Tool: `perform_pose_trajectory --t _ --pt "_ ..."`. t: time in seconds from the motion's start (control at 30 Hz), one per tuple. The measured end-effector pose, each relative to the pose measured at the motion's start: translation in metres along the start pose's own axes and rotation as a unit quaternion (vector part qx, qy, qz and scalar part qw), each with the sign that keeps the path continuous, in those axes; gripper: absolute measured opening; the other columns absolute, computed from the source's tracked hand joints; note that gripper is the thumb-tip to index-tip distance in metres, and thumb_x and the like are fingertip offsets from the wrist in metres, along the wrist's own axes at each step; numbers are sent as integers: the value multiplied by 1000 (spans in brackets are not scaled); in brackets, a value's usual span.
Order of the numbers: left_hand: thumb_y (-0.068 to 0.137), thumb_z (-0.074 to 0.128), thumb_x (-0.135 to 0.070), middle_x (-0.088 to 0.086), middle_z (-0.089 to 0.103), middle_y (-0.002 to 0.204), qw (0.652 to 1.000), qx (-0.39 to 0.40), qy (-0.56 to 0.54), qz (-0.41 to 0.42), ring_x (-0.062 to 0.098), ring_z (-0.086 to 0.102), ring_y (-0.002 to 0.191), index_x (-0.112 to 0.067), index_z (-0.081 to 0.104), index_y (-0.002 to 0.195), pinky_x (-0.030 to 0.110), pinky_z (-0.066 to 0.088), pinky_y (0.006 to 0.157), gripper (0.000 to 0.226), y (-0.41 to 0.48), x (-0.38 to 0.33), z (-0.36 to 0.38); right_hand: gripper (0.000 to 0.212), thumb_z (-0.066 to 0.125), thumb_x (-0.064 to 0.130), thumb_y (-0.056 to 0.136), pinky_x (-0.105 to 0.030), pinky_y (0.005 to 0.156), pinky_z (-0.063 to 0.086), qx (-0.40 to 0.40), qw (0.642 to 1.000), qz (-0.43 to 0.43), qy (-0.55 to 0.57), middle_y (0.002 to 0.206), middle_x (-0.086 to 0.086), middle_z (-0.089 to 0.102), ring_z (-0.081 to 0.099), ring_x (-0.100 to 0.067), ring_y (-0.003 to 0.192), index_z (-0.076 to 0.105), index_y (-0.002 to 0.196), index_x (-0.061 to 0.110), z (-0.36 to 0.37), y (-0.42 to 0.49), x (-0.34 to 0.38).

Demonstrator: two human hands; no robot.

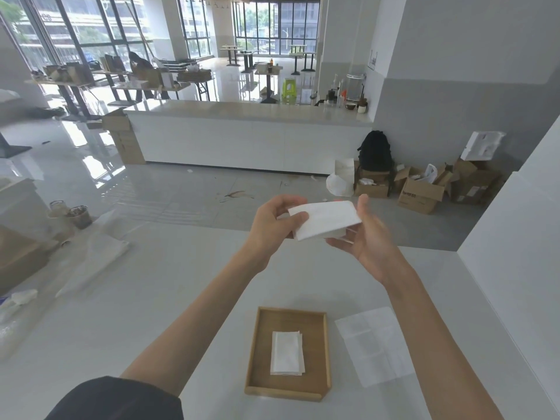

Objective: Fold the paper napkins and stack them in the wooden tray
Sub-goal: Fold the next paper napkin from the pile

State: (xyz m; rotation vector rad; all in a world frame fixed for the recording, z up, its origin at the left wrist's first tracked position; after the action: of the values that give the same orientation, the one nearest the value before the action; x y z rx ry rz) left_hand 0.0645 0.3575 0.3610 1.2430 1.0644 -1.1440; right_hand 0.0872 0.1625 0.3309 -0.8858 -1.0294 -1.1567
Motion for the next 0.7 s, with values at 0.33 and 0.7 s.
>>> perform_pose_trajectory --t 0.33,0.7 --pt "97 62 -6 4 63 111 998 27 43 -34 20 65 87 -15 62 123 32 57 67 28 -6 6 -10 26 66 19 97 -34 82 58 -23 981 -86 -170 98 7 78 71 -11 90 71 122 27 5 0 16" --pt "99 63 -27 12 74 109 969 212 -21 -129 26 71 101 -4 72 117 39 60 88 30 -24 34 6 42 63 11 99 -31 77 52 145 929 -92 -329 98 0 77 67 -15 87 64 133 36 33 9 39"
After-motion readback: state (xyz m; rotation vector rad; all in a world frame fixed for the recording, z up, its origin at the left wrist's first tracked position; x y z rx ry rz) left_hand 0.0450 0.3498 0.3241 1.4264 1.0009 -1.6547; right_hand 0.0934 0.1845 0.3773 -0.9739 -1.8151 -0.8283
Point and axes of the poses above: each hand's wrist, its own y-axis towards the middle knuckle, its own z-axis out of the palm, x = y × z, the point moved 5 cm from there along y, towards the middle knuckle
